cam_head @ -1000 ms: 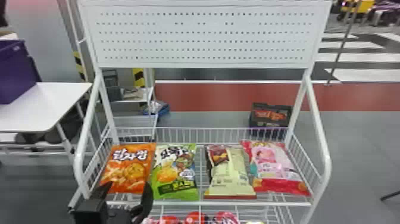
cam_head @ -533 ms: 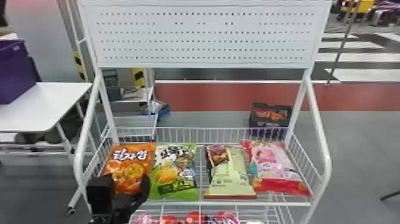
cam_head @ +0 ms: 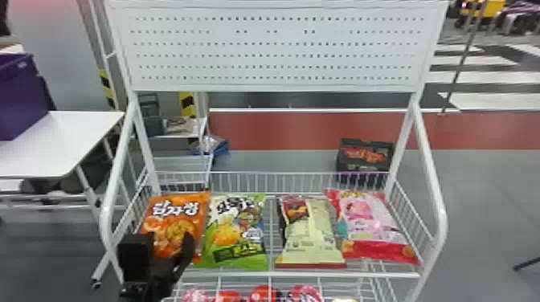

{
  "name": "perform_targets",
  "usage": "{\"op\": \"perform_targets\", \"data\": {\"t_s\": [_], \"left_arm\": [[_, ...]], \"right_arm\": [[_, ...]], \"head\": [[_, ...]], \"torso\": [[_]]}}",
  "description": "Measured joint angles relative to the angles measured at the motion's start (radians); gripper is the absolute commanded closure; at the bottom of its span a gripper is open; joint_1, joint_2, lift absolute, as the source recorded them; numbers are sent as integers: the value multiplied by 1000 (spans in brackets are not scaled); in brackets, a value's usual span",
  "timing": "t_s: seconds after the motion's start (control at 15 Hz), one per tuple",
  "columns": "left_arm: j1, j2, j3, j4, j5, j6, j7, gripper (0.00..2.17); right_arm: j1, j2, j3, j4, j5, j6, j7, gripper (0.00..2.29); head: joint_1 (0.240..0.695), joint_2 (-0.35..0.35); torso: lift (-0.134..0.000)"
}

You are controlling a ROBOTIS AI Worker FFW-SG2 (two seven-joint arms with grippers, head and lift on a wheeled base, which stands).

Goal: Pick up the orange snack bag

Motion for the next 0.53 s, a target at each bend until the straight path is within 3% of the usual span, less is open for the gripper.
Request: {"op": "perform_targets", "data": {"t_s": [0.07,0.13,0.33,0.53], "left_arm": [[-2,0,0,1,1,13,-1,549],[-3,0,1,1,1,19,-1,728],[-3,0,2,1,8,37,7,1447],[11,1,3,-10,12,46,10,1659]], "right_arm": [[-1,0,0,0,0,0,0,140],[-1,0,0,1,0,1,0,140],[-3,0,0,1,0,1,-1,140],[-3,-1,0,1,0,0,-2,140]], "head": [[499,0],[499,0],[499,0],[499,0]], "torso": [[0],[0],[0],[0]]}}
